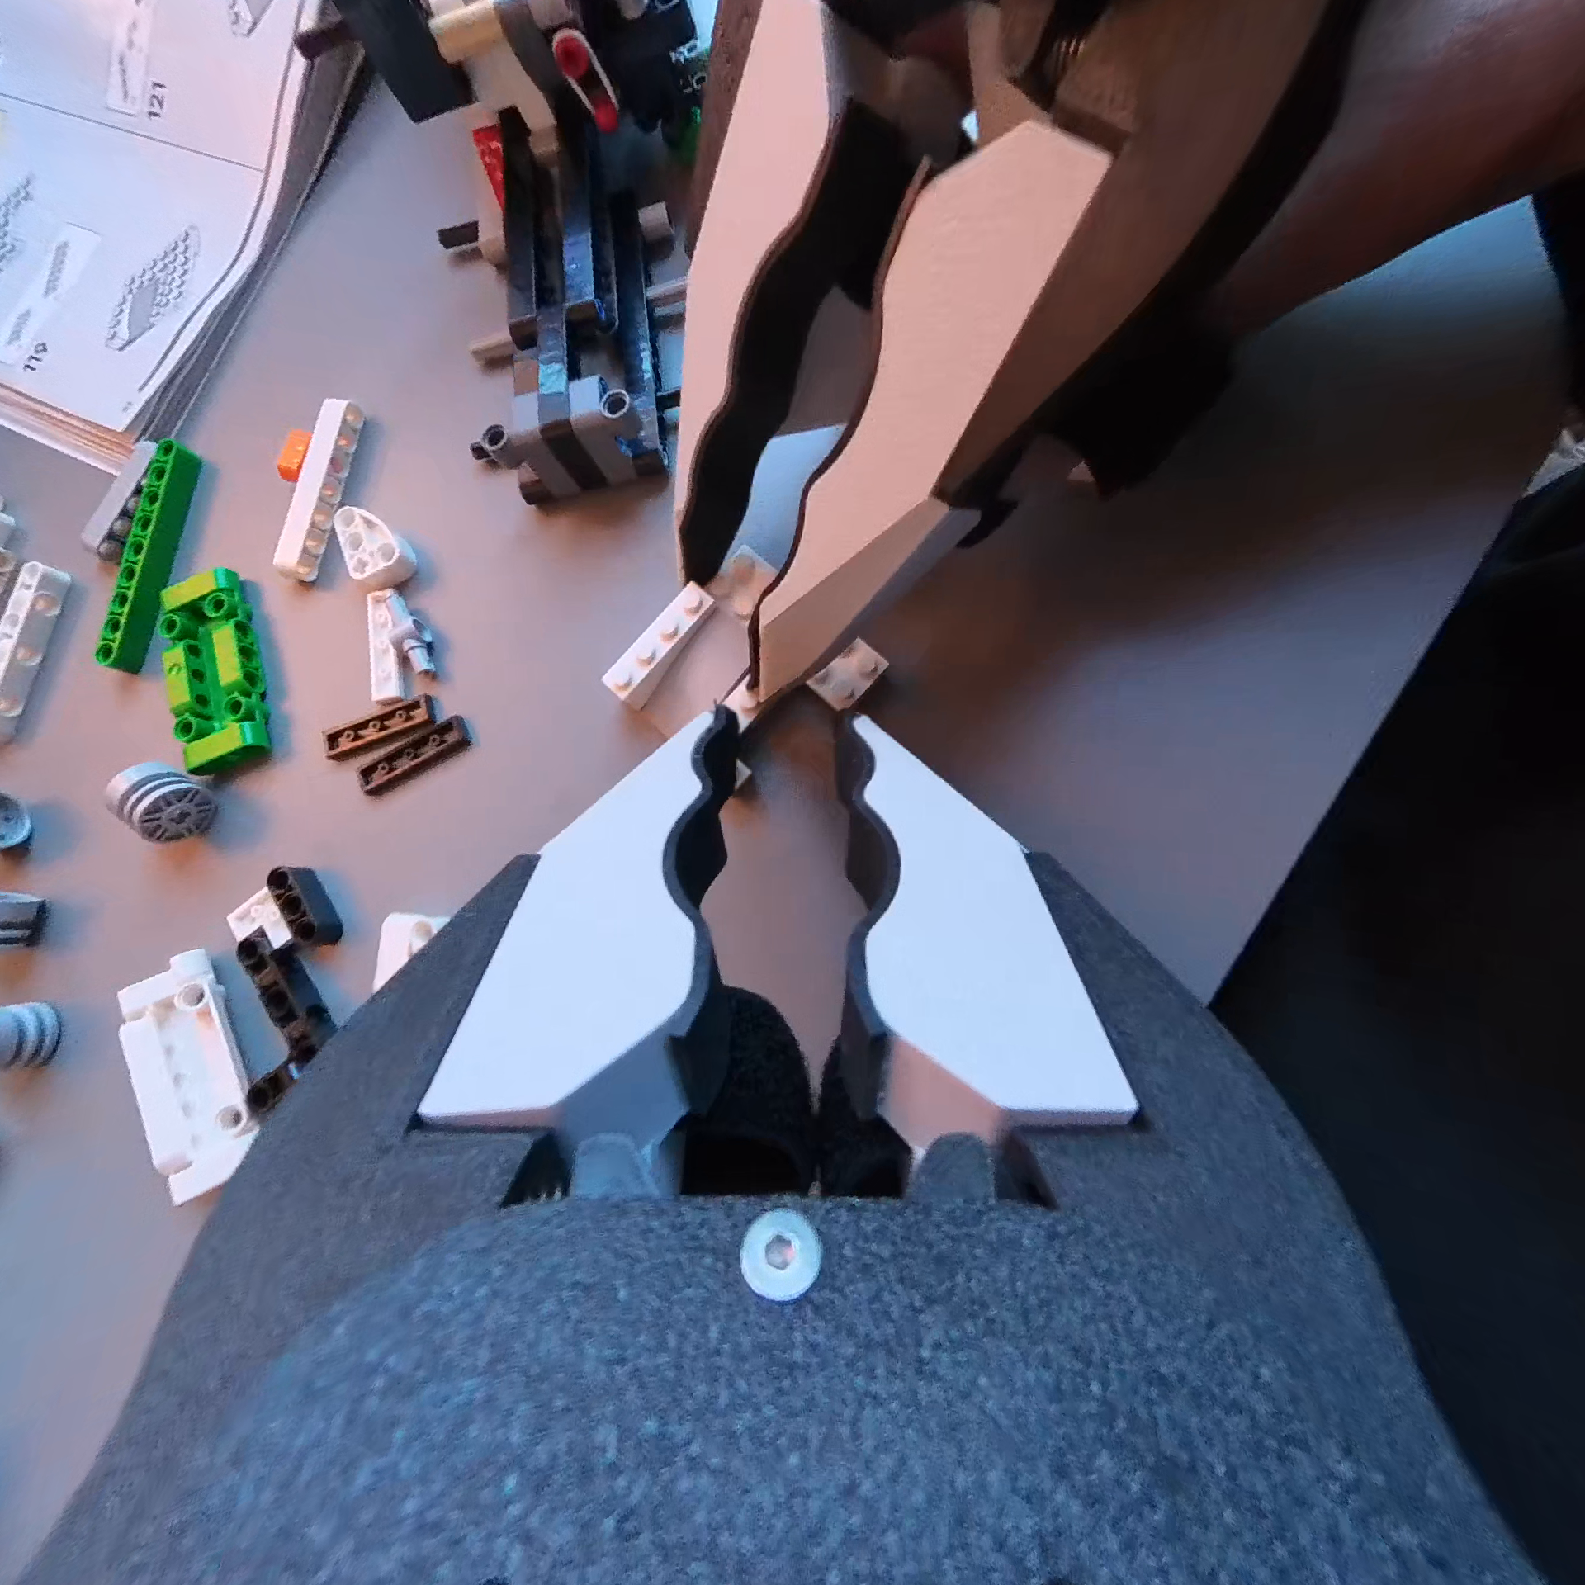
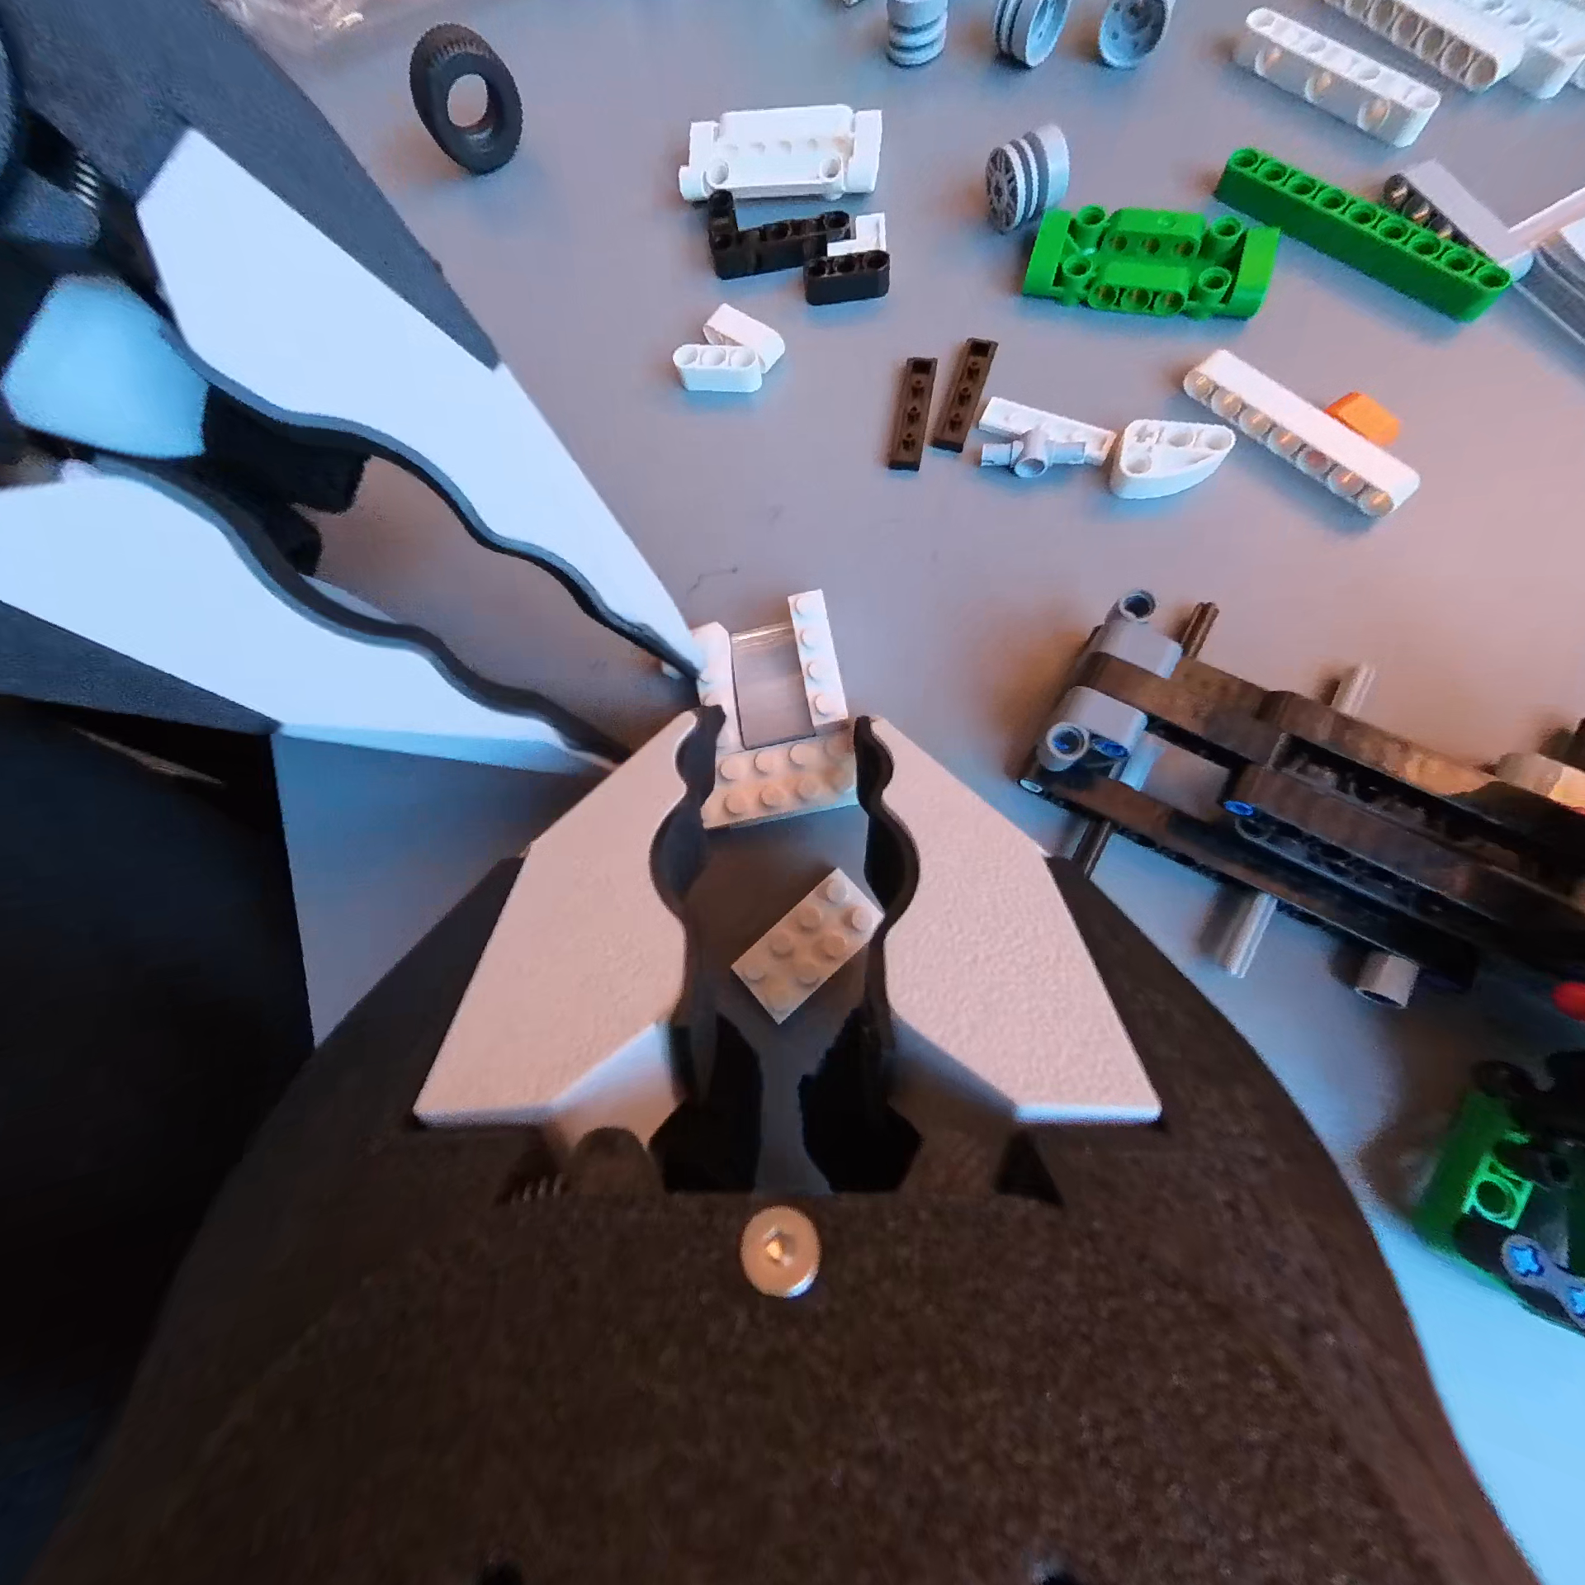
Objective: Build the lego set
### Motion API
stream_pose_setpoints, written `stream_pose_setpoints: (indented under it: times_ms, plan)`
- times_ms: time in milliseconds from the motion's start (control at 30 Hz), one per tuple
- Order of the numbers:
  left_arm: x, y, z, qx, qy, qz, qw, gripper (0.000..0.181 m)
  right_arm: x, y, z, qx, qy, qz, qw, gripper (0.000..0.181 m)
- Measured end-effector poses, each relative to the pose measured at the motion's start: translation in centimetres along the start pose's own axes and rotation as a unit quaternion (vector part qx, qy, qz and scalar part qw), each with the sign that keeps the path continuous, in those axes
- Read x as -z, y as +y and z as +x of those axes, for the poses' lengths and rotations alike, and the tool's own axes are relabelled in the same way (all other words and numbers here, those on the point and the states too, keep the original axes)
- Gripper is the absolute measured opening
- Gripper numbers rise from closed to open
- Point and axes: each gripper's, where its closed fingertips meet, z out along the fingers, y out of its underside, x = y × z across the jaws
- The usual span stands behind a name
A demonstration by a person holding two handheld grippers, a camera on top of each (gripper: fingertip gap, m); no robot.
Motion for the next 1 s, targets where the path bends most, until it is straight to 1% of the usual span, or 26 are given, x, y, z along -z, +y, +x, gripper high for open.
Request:
stream_pose_setpoints:
  times_ms: [133,233,500,767,833,1000]
  plan:
    - [-0.34,-0.10,0.08,-0.003,0.006,0.001,1.000,0.022,0.00,0.04,0.20,0.000,0.005,0.002,1.000,0.033]
    - [-0.43,0.00,0.14,-0.002,0.012,-0.007,1.000,0.020,0.03,0.01,0.20,-0.013,-0.002,0.006,1.000,0.033]
    - [-0.63,-0.18,0.16,-0.009,0.015,-0.010,1.000,0.020,0.03,-0.10,0.45,-0.026,-0.015,0.011,0.999,0.030]
    - [-0.86,-0.39,0.25,-0.015,0.022,-0.014,1.000,0.024,0.31,0.04,0.31,-0.011,-0.038,0.000,0.999,0.040]
    - [-0.92,-0.45,0.26,-0.015,0.022,-0.015,1.000,0.025,0.20,0.06,0.29,0.011,-0.029,-0.007,1.000,0.044]
    - [-1.01,-0.53,0.23,-0.015,0.022,-0.014,1.000,0.026,-0.25,0.03,0.94,0.070,0.022,-0.025,0.997,0.041]
